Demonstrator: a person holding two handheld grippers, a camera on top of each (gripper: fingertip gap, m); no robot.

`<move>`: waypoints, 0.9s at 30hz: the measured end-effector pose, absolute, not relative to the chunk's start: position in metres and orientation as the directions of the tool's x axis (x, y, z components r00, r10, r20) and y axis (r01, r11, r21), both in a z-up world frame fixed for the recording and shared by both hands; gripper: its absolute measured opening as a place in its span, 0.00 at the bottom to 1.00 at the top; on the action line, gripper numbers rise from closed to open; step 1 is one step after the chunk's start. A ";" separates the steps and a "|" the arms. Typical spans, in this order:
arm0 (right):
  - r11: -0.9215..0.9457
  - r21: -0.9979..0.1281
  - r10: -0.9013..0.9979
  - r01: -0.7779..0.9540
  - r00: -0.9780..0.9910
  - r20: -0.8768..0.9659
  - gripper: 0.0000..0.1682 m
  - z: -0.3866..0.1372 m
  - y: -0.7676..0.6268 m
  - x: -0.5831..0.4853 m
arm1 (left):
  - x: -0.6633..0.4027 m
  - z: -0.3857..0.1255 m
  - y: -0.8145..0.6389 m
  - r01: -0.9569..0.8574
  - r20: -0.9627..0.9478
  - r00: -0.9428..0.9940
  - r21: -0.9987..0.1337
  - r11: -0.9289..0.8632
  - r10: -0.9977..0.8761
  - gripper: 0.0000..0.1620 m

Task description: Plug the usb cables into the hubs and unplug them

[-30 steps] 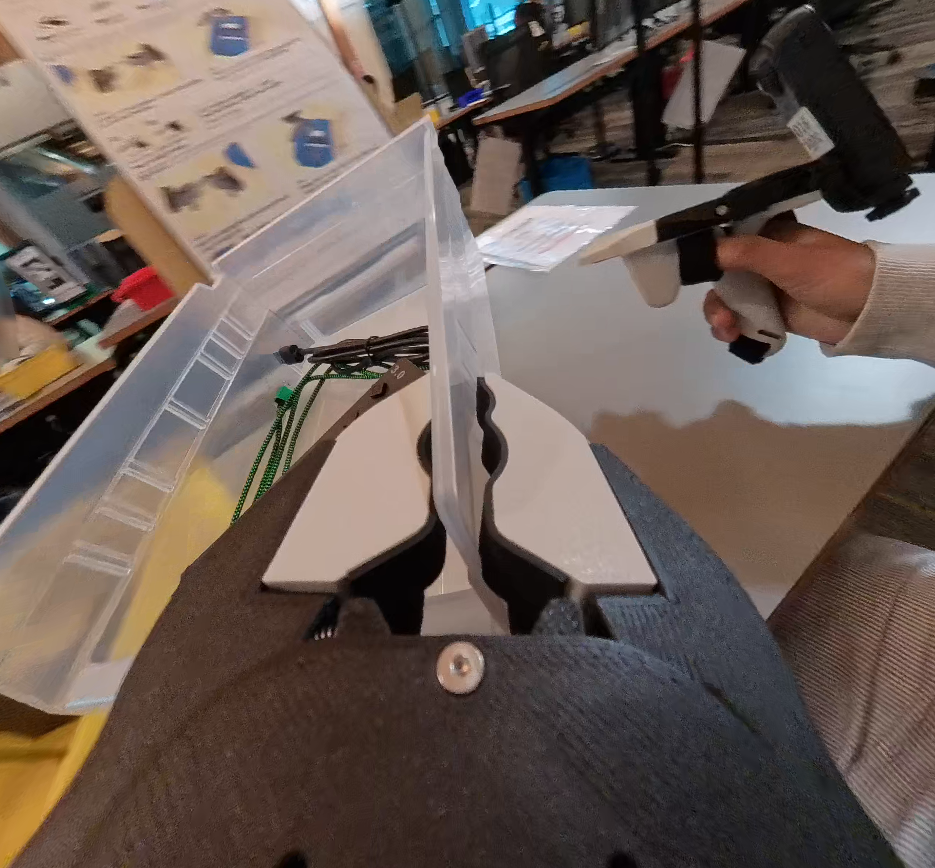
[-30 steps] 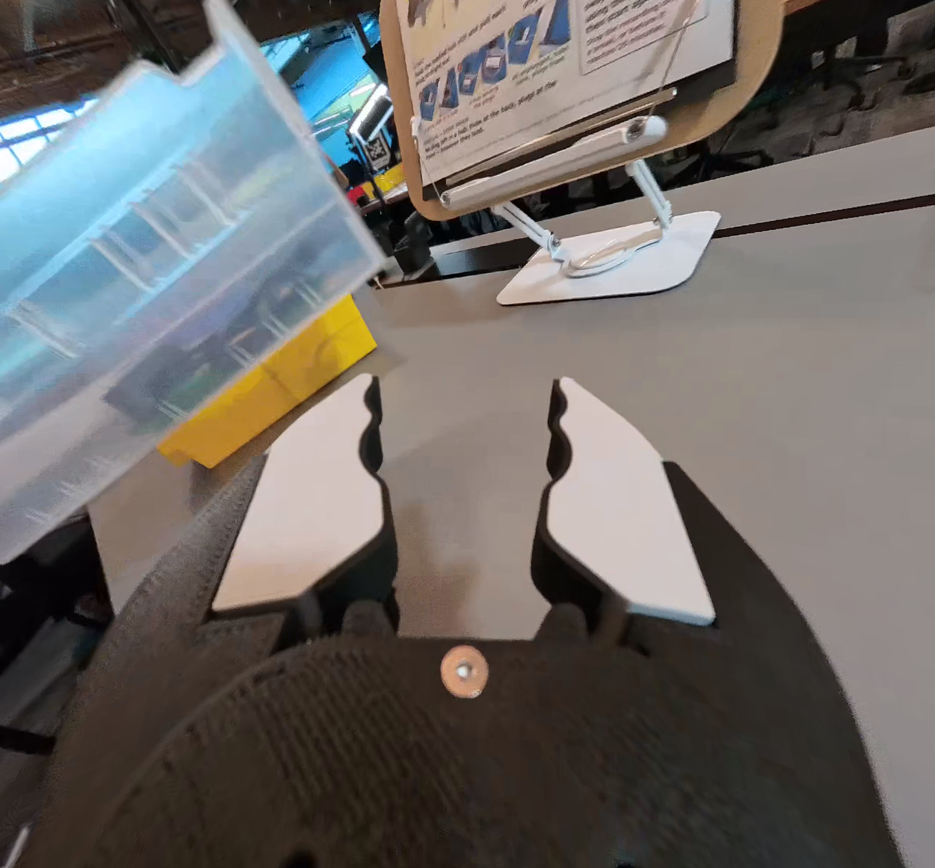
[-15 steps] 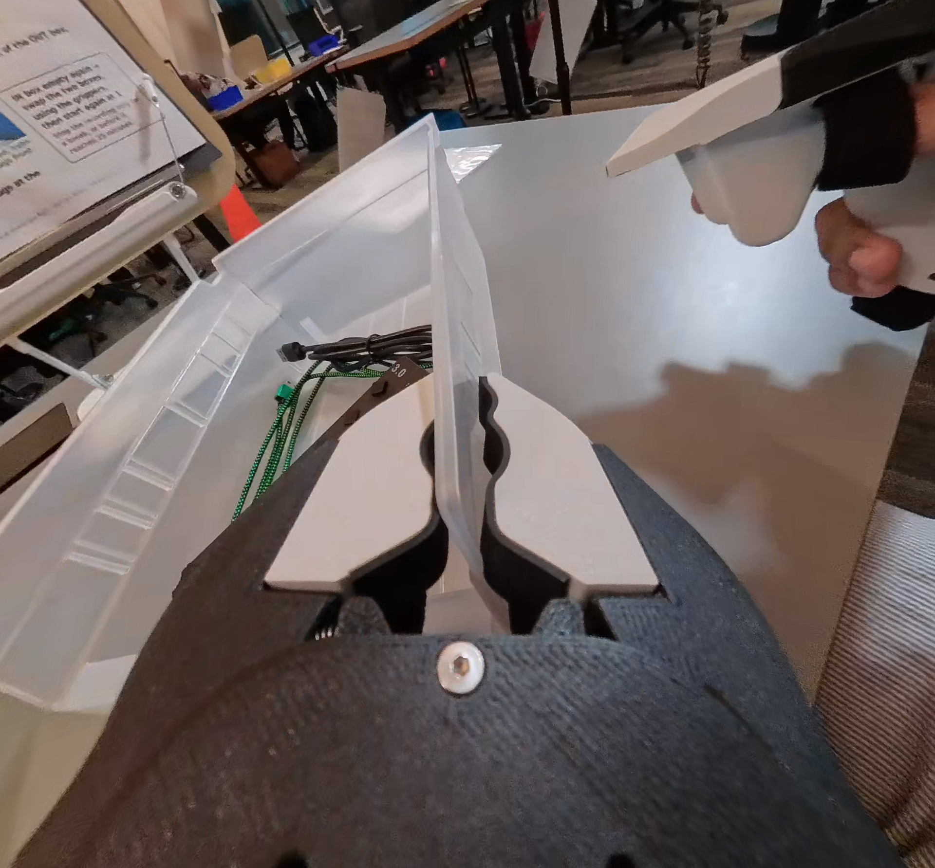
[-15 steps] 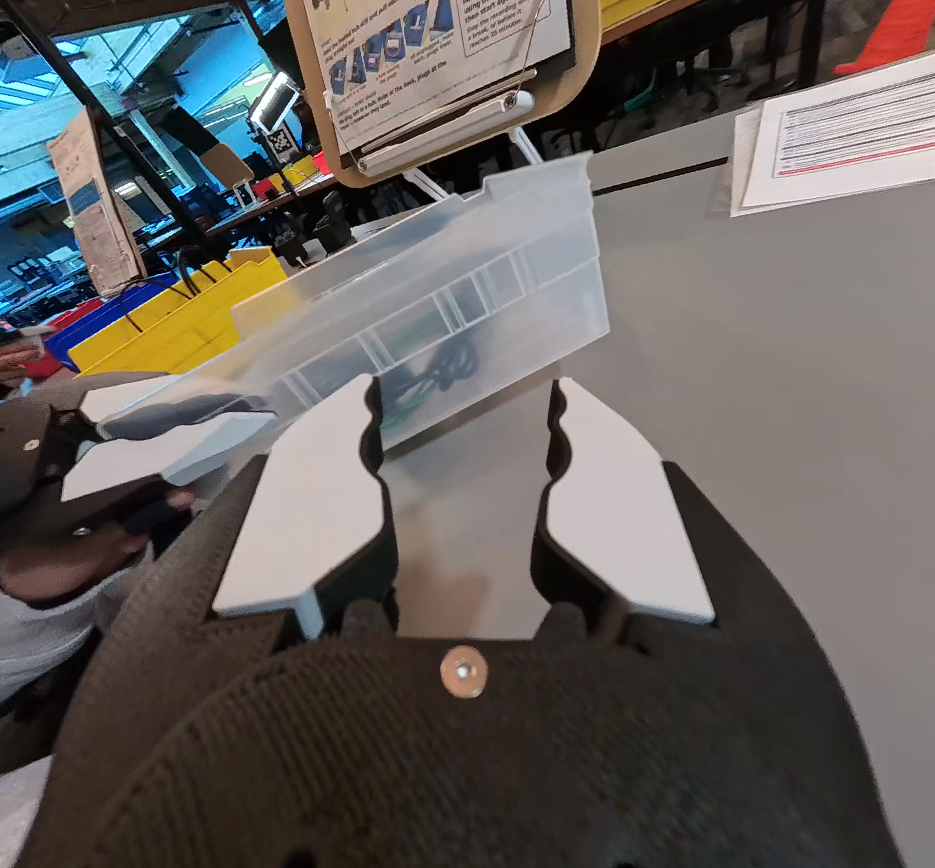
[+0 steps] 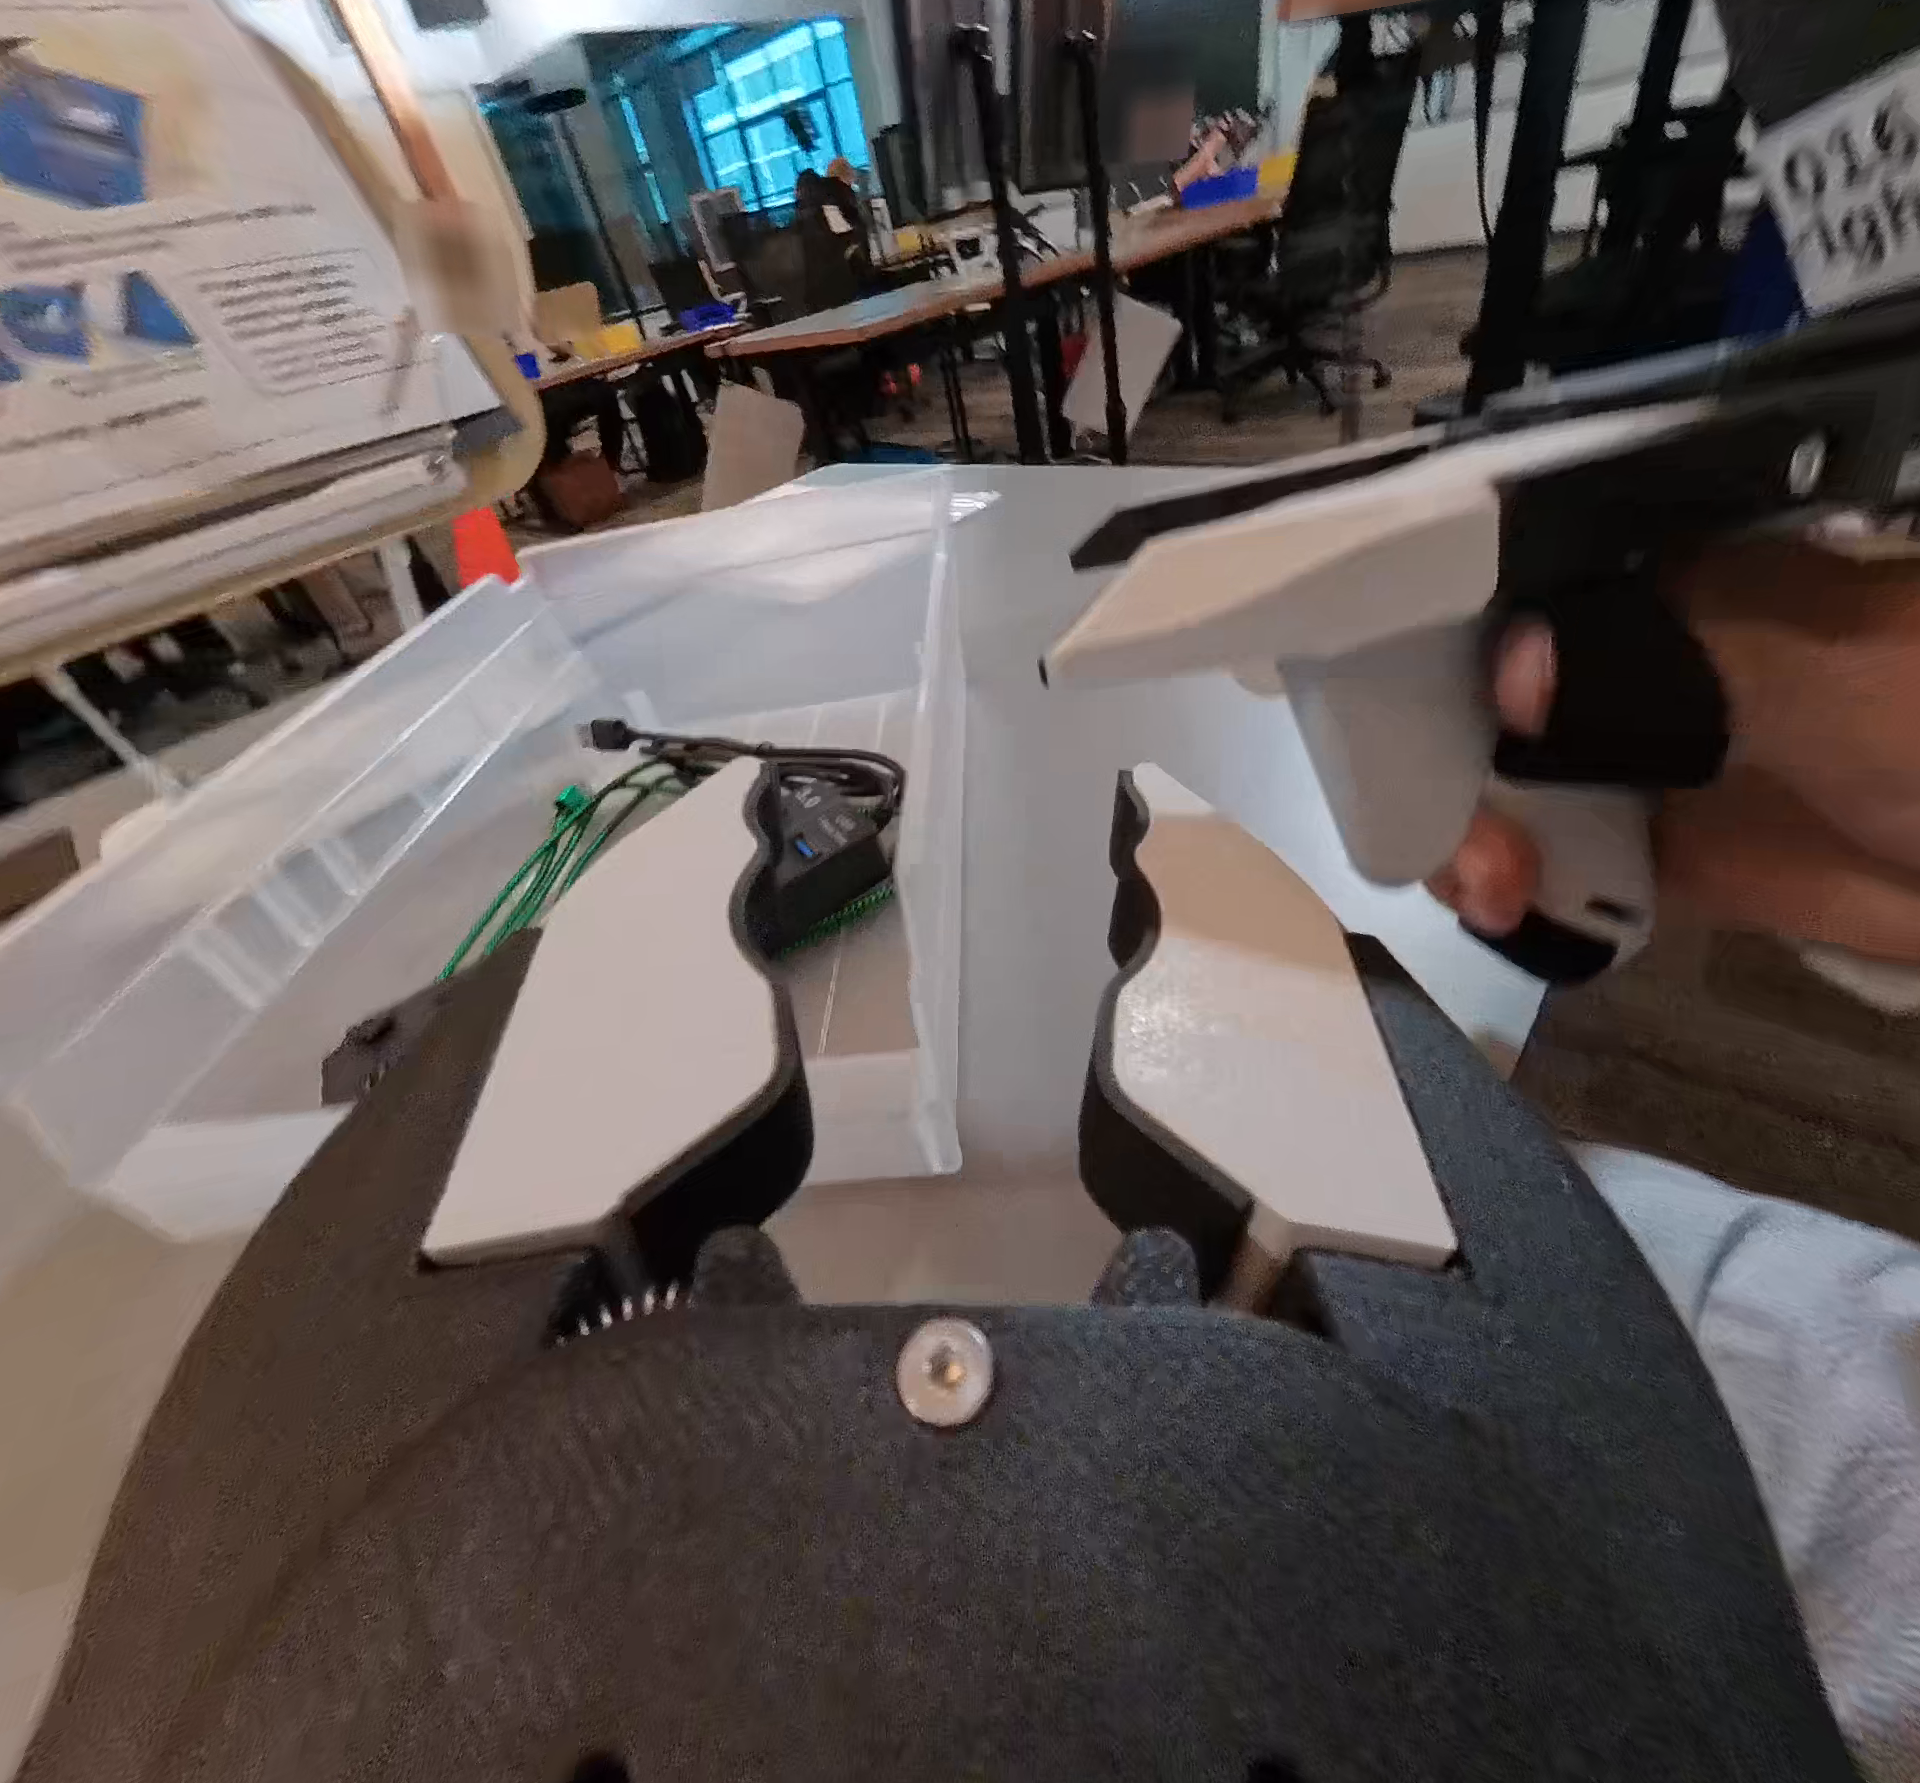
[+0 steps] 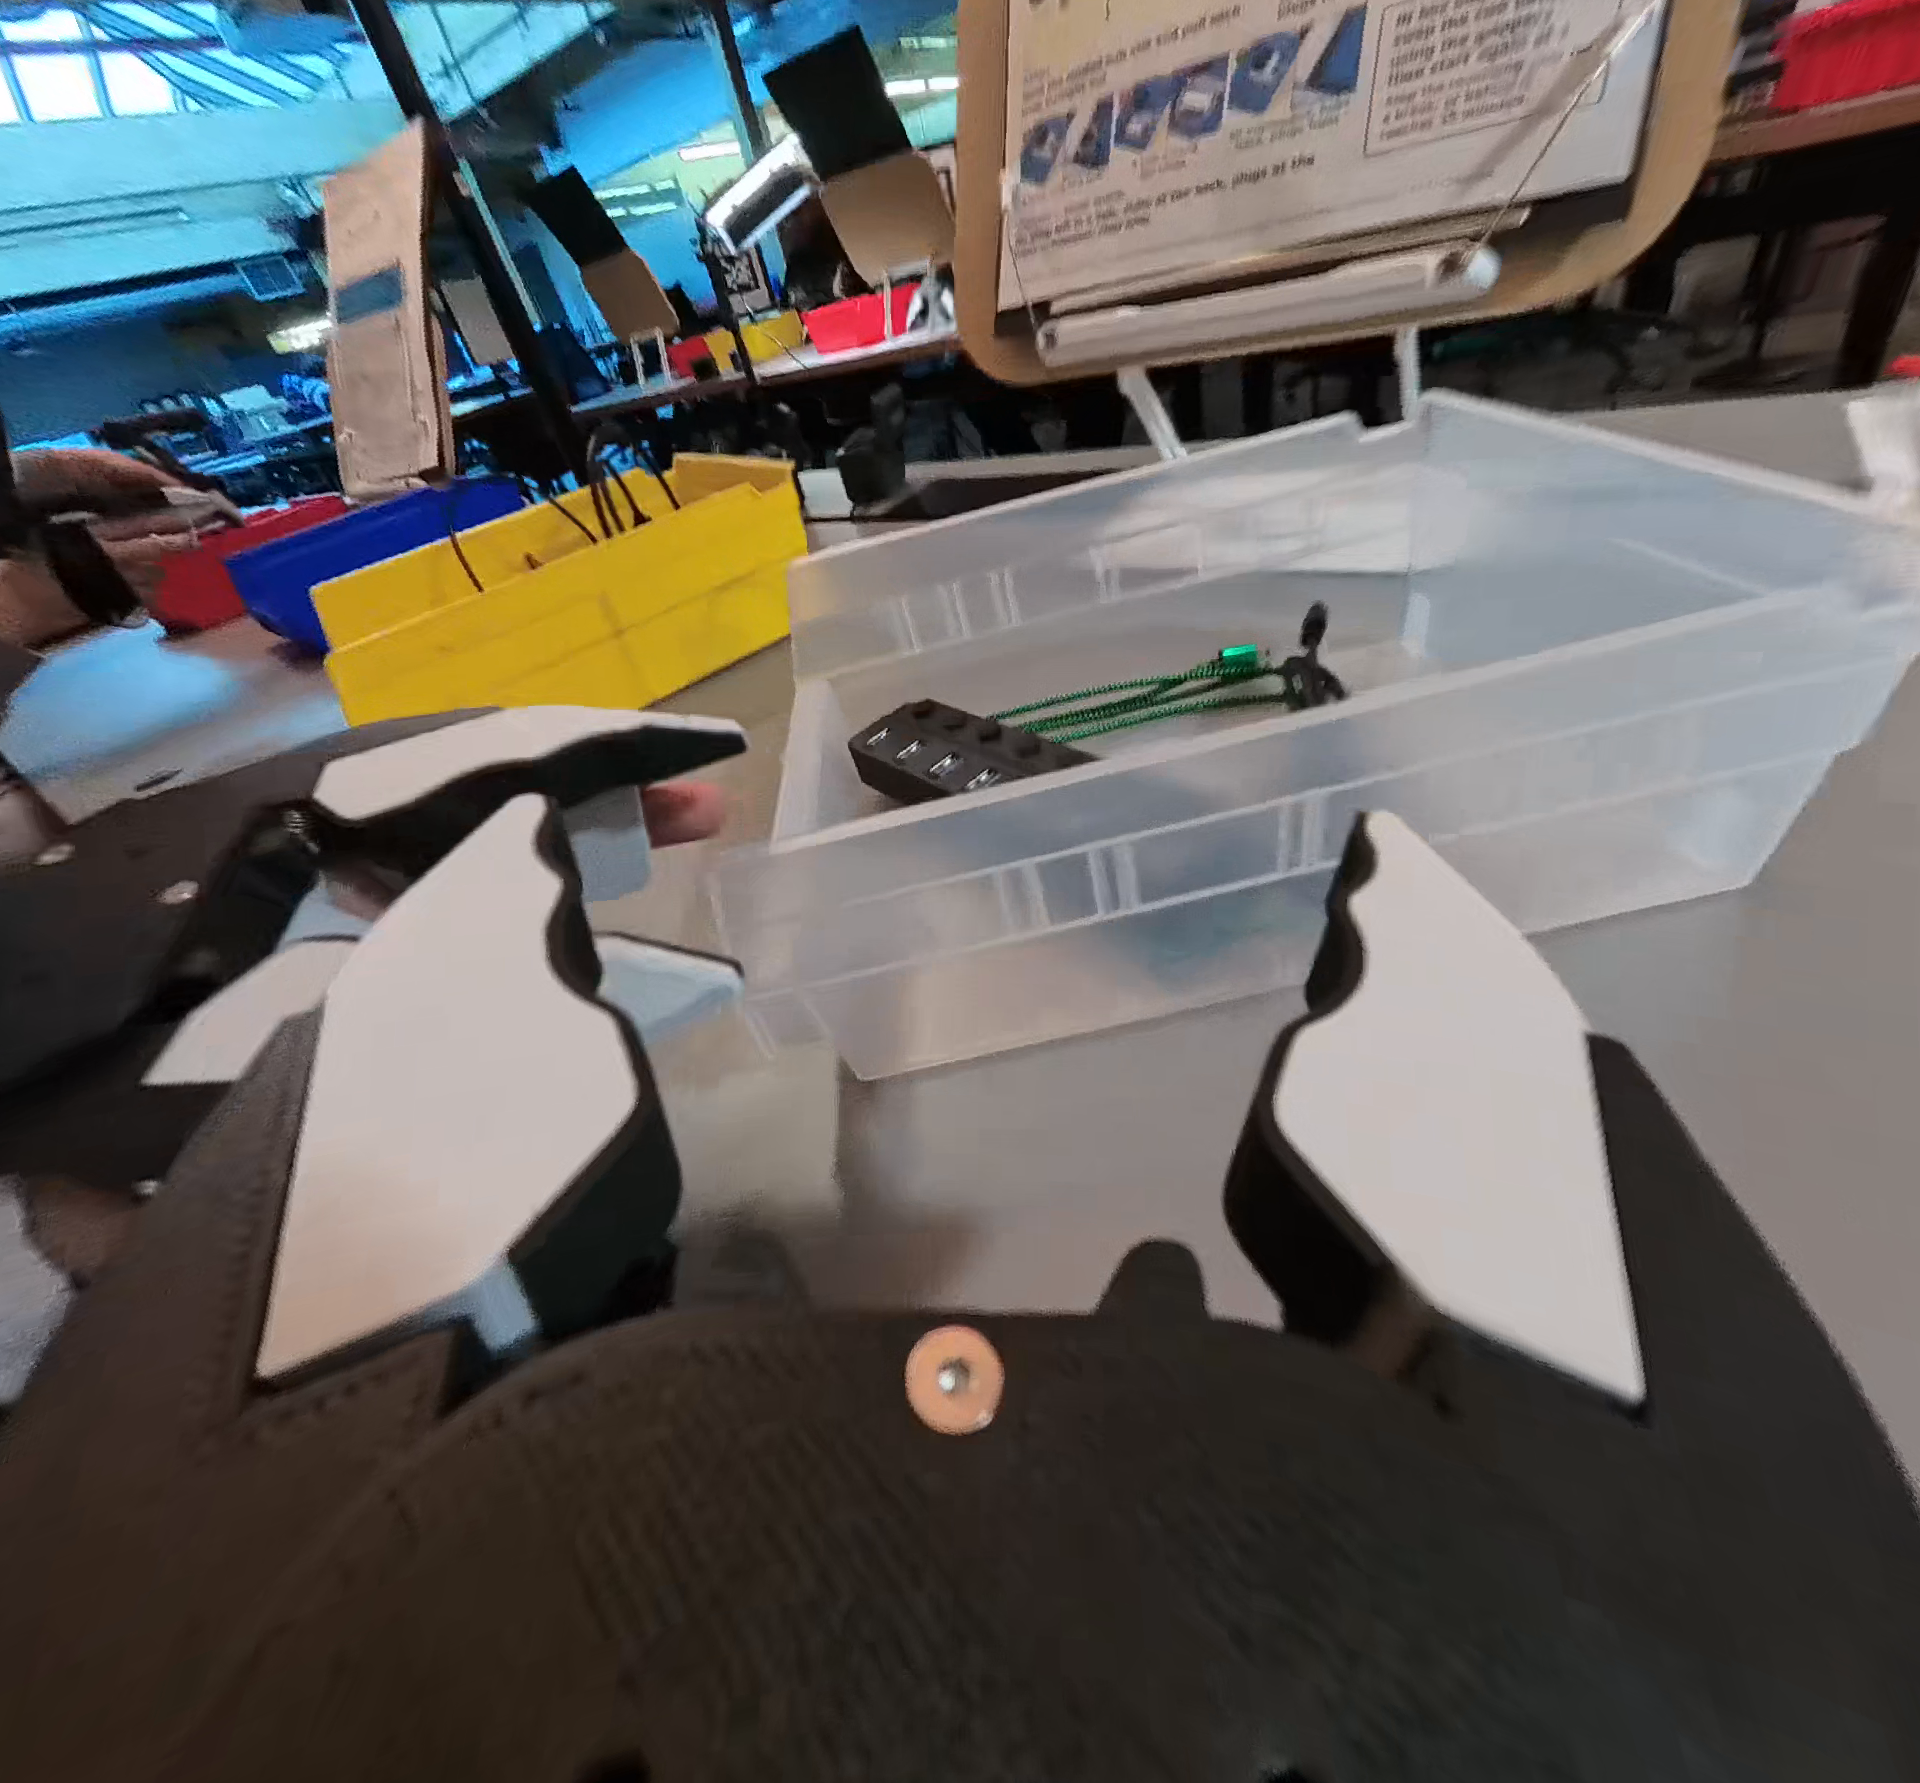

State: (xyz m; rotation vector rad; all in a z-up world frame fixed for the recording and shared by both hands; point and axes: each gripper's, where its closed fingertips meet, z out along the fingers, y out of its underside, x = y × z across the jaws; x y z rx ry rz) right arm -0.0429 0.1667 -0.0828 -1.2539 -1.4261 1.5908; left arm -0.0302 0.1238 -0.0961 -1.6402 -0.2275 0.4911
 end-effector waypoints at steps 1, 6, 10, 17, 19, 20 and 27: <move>-0.198 -0.969 0.916 0.149 -0.323 -0.237 0.82 -0.089 0.159 -0.046 | -0.032 -0.096 0.116 -0.084 -0.122 0.885 -0.991 -0.105 0.448 0.38; -0.182 -0.948 0.908 0.262 -0.325 -0.264 0.86 -0.112 0.133 -0.069 | -0.043 -0.112 0.093 0.195 0.156 0.850 -0.980 -0.025 0.503 0.35; -0.152 -0.931 0.920 0.332 -0.297 -0.256 0.83 -0.125 0.136 -0.086 | -0.048 -0.114 0.073 0.209 0.170 0.819 -0.978 -0.009 0.548 0.33; -0.338 -0.867 0.852 0.367 -0.272 -0.447 0.46 -0.123 0.199 -0.110 | -0.053 -0.121 0.054 0.256 0.211 0.783 -0.967 0.007 0.585 0.31; -0.347 -0.864 0.856 0.366 -0.252 -0.451 0.45 -0.122 0.224 -0.116 | -0.052 -0.124 0.054 0.270 0.221 0.783 -0.963 0.002 0.582 0.31; -0.328 -0.878 0.878 0.349 -0.231 -0.420 0.43 -0.120 0.238 -0.119 | -0.052 -0.124 0.054 0.272 0.223 0.782 -0.962 0.004 0.582 0.31; -0.294 -0.937 0.927 0.189 -0.184 -0.328 0.47 -0.088 0.278 -0.101 | -0.053 -0.127 0.055 0.291 0.244 0.785 -0.957 0.007 0.569 0.30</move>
